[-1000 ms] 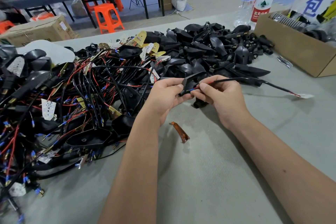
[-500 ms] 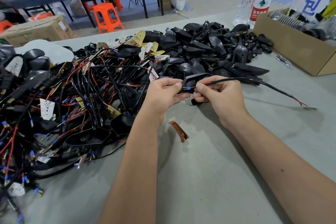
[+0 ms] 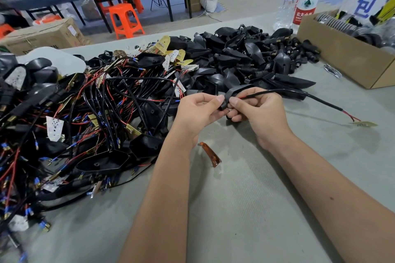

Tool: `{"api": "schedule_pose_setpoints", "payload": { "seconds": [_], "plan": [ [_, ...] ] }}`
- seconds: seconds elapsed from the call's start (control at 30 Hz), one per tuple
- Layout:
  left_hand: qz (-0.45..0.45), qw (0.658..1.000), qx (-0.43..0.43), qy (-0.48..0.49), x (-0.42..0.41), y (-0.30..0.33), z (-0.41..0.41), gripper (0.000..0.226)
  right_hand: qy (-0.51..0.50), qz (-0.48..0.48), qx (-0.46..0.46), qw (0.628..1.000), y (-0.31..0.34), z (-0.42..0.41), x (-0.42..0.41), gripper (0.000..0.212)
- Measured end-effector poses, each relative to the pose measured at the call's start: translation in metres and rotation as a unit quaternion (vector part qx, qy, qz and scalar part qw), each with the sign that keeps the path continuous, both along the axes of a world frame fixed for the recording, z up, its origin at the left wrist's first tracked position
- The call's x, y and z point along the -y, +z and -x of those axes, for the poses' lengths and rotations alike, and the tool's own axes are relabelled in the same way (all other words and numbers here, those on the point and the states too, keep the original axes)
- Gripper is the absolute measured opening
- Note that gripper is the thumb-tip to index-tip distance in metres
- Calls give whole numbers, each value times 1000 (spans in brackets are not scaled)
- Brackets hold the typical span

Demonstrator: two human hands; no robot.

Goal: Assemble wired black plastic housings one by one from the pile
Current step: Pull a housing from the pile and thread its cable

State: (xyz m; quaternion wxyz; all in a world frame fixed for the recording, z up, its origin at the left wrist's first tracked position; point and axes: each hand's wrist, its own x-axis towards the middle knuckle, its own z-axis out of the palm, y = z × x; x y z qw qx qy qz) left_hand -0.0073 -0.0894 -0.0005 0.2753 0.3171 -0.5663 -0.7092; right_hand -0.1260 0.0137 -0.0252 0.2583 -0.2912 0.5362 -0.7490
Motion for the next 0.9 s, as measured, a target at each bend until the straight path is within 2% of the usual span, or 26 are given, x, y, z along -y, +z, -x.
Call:
{"api": "schedule_pose_setpoints", "payload": {
  "seconds": [0.17,0.3,0.4,0.57,0.67,0.73,0.8,0.9],
  "plan": [
    [11,999,12,-49,6,2,-9,6,-6,-21,-44,999,-3,1,2,15],
    [42,996,32,-69,8,5,-16,27,-41,-73,-122,989,-4,4,2,13],
    [23,998,23,-49,9,5,-17,18,-21,-87,-137,987,-3,3,1,19],
    [-20,1000,-12,-4,14,9,-18,14,-45,-101,-88,990,-2,0,1,57],
    [-79,995,-66,-2,17,12,-17,25,-46,-58,-3,997,4,-2,3,52],
    [-103,991,-82,-21,16,13,-16,27,25,3,63,998,6,-1,2,59],
    [-107,991,-64,-38,14,13,-14,20,94,43,76,992,6,0,0,57],
    [-67,997,11,-48,16,11,-17,14,96,49,57,993,4,1,-2,67]
  ]
}}
